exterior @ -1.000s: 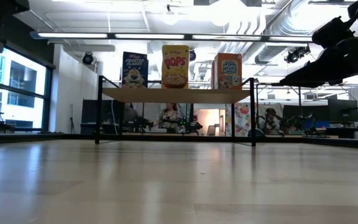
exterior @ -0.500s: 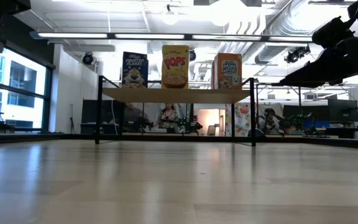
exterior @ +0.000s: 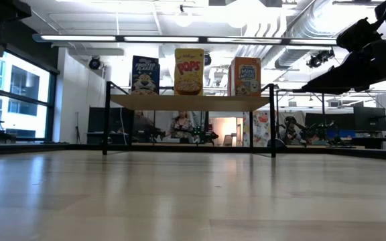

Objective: Stack cereal on shelf
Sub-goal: Put the orange cereal box and aligned with the other orange cereal boxes on the shelf

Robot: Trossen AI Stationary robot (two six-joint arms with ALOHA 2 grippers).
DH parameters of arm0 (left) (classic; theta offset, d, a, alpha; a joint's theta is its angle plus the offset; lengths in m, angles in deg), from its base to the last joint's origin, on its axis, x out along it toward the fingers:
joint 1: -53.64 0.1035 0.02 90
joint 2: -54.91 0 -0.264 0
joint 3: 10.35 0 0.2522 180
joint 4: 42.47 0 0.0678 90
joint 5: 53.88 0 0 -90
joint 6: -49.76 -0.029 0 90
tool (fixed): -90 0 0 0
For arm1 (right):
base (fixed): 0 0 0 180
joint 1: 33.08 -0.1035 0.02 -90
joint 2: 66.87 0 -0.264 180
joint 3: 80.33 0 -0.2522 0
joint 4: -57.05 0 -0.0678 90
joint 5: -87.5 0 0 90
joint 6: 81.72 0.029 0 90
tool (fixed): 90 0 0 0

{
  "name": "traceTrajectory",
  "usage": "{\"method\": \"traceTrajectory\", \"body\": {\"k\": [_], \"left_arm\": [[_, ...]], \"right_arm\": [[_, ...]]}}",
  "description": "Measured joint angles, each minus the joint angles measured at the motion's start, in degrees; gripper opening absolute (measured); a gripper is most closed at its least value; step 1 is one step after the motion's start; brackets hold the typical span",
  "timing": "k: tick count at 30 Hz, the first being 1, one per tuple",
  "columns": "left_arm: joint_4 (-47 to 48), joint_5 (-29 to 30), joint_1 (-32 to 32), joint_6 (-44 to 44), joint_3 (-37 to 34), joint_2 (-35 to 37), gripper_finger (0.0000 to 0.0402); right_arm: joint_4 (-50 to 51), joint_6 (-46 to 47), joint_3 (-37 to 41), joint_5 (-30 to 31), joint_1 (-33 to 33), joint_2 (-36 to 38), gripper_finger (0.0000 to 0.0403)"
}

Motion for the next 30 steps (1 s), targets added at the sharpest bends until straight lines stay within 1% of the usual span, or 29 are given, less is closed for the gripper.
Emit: {"method": "traceTrajectory", "body": {"k": [2,7,17,26,30], "left_arm": [[-1.47,-0.1,0.0,0.21,-1.07,0.0,0.0294],[-1.22,-1.14,0.02,-0.65,-3.9,0.0,0.0294],[-1.15,-0.23,0.14,-2.26,-7.74,0.02,0.0294],[-3.61,2.58,0.13,-2.23,-7.98,0.02,0.0294],[-4.06,2.79,0.13,-2.21,-7.98,0.02,0.0294]], "right_arm": [[-0.01,0.0,0.0,0.0,0.0,0.0,0.0248],[0.01,0.0,0.0,0.0,0.0,0.0,0.0248],[0.01,0.0,0.0,0.0,0.0,0.0,0.0248],[-0.01,0.0,0.0,0.0,-0.02,0.0,0.0248],[-0.01,0.0,0.0,0.0,-0.01,0.01,0.0248]]}}
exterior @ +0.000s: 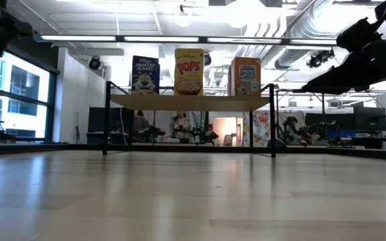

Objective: Stack cereal on shelf
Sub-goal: Put the orange cereal box and aligned with the other orange cereal boxes on the shelf

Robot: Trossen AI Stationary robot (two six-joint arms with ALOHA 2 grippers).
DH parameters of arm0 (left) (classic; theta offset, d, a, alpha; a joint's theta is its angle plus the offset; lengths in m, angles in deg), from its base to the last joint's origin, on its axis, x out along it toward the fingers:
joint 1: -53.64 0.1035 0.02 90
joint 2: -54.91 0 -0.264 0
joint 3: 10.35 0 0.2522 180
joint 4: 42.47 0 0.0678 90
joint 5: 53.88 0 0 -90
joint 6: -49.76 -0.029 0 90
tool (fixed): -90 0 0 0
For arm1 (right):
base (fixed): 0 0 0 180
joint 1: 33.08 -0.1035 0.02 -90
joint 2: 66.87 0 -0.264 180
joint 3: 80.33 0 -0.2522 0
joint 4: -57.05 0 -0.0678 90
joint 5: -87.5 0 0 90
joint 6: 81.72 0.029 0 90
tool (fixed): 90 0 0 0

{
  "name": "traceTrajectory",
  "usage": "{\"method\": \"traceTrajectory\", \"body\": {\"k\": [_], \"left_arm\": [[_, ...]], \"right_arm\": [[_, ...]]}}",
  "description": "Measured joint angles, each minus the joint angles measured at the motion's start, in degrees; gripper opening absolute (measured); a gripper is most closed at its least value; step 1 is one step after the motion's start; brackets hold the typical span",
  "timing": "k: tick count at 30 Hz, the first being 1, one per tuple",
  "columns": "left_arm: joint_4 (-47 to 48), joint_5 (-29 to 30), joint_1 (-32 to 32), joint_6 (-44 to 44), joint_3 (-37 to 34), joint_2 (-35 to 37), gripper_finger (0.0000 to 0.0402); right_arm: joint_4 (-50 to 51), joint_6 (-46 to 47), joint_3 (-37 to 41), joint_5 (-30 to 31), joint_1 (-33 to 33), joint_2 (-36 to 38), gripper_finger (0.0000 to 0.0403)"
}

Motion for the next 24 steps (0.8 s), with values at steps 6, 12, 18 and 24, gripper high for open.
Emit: {"method": "traceTrajectory", "body": {"k": [6,12,18,24], "left_arm": [[-0.08,0.37,0.0,0.01,0.0,0.0,0.0294],[-0.1,0.39,0.0,0.01,0.0,0.0,0.0294],[-0.17,0.39,0.0,0.01,0.0,0.0,0.0294],[-2.47,-0.09,0.0,-0.02,0.0,0.0,0.0294]], "right_arm": [[0.0,0.0,0.0,0.0,0.01,-0.01,0.0248],[0.0,0.0,0.0,0.0,0.0,0.0,0.0248],[0.0,0.0,0.0,0.0,0.01,-0.01,0.0248],[0.0,0.0,0.0,0.0,0.01,-0.01,0.0248]]}}
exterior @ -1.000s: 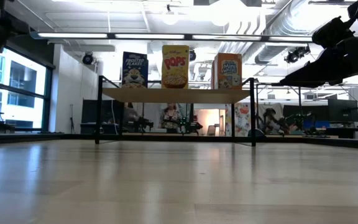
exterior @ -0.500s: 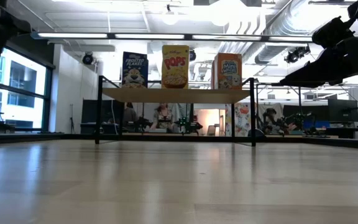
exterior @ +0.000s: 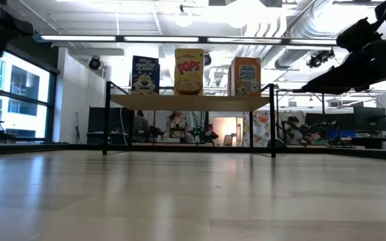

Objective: Stack cereal on shelf
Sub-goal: Put the orange cereal box and aligned with the other orange cereal boxes on the shelf

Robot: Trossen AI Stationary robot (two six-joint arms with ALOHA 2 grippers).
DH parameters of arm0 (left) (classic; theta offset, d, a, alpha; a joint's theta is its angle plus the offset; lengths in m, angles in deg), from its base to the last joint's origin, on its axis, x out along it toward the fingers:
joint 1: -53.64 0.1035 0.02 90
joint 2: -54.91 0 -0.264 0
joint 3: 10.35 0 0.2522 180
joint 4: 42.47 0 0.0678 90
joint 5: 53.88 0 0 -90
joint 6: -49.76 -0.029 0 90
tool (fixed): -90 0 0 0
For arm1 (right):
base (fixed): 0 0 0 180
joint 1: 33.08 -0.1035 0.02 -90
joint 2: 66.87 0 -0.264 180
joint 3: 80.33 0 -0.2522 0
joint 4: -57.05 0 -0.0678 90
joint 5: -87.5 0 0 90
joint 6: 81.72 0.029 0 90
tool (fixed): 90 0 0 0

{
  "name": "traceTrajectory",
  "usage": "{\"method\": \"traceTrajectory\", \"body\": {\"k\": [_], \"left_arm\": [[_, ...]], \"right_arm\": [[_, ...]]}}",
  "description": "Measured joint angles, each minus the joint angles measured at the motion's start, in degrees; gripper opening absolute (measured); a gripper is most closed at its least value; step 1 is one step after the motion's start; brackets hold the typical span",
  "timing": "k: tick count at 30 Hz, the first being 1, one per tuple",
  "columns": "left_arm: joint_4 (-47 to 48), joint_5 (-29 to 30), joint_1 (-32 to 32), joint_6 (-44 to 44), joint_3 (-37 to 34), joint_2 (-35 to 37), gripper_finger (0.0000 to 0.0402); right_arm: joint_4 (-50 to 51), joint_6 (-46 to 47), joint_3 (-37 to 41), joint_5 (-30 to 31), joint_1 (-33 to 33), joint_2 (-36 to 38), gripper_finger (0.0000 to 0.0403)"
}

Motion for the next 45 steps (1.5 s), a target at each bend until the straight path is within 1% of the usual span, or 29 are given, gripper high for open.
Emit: {"method": "traceTrajectory", "body": {"k": [13,19,23,28,32,40,45], "left_arm": [[-0.67,-0.17,0.0,0.06,-0.24,0.0,0.0294],[-2.13,-3.42,0.0,3.29,-4.42,-0.04,0.0294],[-3.11,-2.39,0.0,4.97,-4.85,-0.02,0.0294],[-3.99,-2.31,0.0,4.99,-4.85,-0.02,0.0291],[-4.66,-2.33,0.0,4.99,-4.85,-0.02,0.027],[-4.9,-2.34,0.0,5.09,-4.86,-0.02,0.0201],[-6.81,-2.34,0.0,6.52,-4.85,0.0,0.0175]], "right_arm": [[0.0,0.02,0.0,-0.75,-0.01,0.02,0.0248],[0.0,0.02,0.0,-0.82,-0.02,0.01,0.0248],[0.0,0.02,0.0,-0.85,-0.01,0.02,0.0248],[0.0,0.02,0.0,-0.85,-0.01,0.02,0.0248],[0.0,0.02,0.0,-0.85,-0.01,0.02,0.0248],[0.0,0.02,0.0,-0.87,0.0,0.02,0.0248],[0.0,0.02,0.0,-1.37,-0.01,0.02,0.0248]]}}
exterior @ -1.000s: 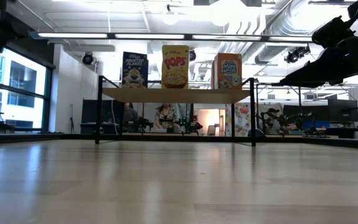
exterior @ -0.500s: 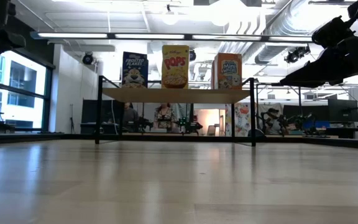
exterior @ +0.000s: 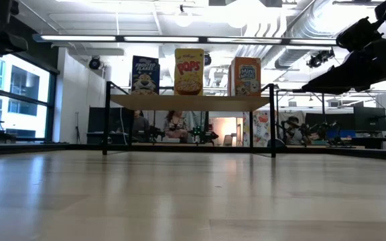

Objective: Stack cereal on shelf
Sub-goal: Put the orange cereal box and aligned with the other orange cereal boxes on the shelf

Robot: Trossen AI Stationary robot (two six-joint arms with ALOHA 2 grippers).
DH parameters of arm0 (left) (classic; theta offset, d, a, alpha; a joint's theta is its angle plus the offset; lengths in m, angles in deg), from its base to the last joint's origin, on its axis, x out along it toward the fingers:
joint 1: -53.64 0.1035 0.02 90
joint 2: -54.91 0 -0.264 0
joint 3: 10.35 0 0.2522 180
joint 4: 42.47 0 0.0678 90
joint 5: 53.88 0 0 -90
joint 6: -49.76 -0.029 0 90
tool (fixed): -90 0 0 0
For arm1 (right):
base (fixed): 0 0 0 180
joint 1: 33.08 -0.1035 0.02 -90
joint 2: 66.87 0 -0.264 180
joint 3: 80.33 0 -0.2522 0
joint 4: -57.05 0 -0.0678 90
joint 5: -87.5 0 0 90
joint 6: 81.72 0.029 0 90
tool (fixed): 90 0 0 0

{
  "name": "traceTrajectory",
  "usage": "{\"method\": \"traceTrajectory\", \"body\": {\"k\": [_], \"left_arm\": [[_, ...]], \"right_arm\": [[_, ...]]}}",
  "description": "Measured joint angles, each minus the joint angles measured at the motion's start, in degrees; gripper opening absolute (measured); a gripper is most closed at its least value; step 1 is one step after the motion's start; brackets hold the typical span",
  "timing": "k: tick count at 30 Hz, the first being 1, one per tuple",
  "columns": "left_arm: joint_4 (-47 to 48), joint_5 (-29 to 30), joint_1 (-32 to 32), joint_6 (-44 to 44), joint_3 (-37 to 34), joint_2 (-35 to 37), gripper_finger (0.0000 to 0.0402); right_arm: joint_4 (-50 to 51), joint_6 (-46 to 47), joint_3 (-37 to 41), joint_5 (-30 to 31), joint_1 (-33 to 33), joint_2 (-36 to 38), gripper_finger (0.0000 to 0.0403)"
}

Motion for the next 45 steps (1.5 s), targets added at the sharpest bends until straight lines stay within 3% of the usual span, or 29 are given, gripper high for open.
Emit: {"method": "traceTrajectory", "body": {"k": [9,18,26,45], "left_arm": [[-5.1,0.18,0.0,0.18,0.0,0.0,0.0148],[-9.8,2.36,2.51,3.13,0.0,0.0,0.0142],[-17.75,2.38,7.64,2.51,0.0,0.0,0.0142],[-37.63,2.4,19.23,-13.87,0.0,0.0,0.0142]], "right_arm": [[0.0,1.14,0.0,-0.49,-0.01,0.0,0.0248],[0.0,18.87,0.0,-1.02,0.0,-0.01,0.0248],[0.0,19.26,0.0,-1.03,0.0,0.0,0.0248],[-2.62,15.78,-0.04,-3.77,-0.01,0.0,0.0248]]}}
